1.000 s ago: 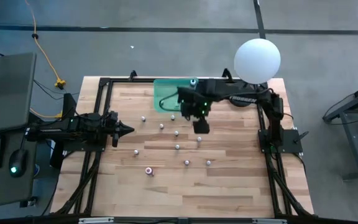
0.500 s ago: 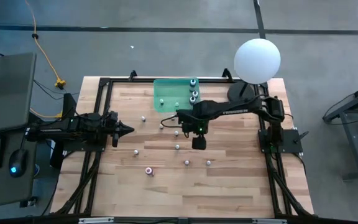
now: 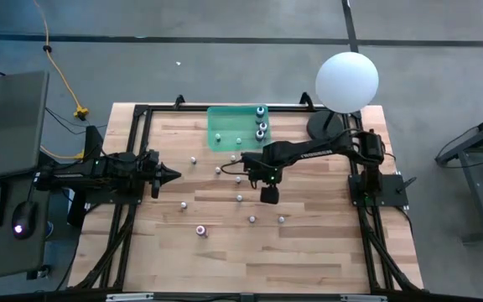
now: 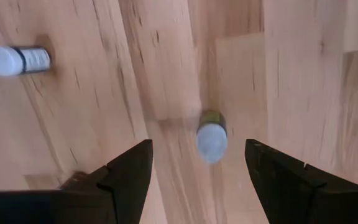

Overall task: Pick & Place food coloring
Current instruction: Put the small green food coloring into the bin

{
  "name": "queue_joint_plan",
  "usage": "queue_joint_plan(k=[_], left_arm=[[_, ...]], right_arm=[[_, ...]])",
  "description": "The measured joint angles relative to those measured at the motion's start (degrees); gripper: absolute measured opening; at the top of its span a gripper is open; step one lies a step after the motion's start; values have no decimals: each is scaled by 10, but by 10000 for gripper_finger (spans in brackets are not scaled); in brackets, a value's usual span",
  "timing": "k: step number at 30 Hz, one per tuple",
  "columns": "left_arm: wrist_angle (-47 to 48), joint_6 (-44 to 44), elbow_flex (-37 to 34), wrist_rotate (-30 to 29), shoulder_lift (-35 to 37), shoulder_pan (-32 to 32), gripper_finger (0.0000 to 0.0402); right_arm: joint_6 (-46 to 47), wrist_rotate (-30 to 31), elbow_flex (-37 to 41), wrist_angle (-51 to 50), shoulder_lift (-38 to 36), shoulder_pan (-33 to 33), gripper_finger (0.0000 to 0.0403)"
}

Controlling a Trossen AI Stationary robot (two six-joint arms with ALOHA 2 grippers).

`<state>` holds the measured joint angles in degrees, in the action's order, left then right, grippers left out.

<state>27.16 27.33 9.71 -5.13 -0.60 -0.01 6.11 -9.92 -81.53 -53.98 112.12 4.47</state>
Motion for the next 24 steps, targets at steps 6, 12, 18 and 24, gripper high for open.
queue_joint_plan(k=[6,12,18,24], left_arm=[[0,0,0,0,0,0,0],[0,0,0,0,0,0,0],[0,0,0,0,0,0,0],[0,0,0,0,0,0,0]], right_arm=[[5,-1,0,15,0,0,247],[4,5,0,14,0,0,247],[4,5,0,18,0,0,247],[2,9,0,18,0,0,247]])
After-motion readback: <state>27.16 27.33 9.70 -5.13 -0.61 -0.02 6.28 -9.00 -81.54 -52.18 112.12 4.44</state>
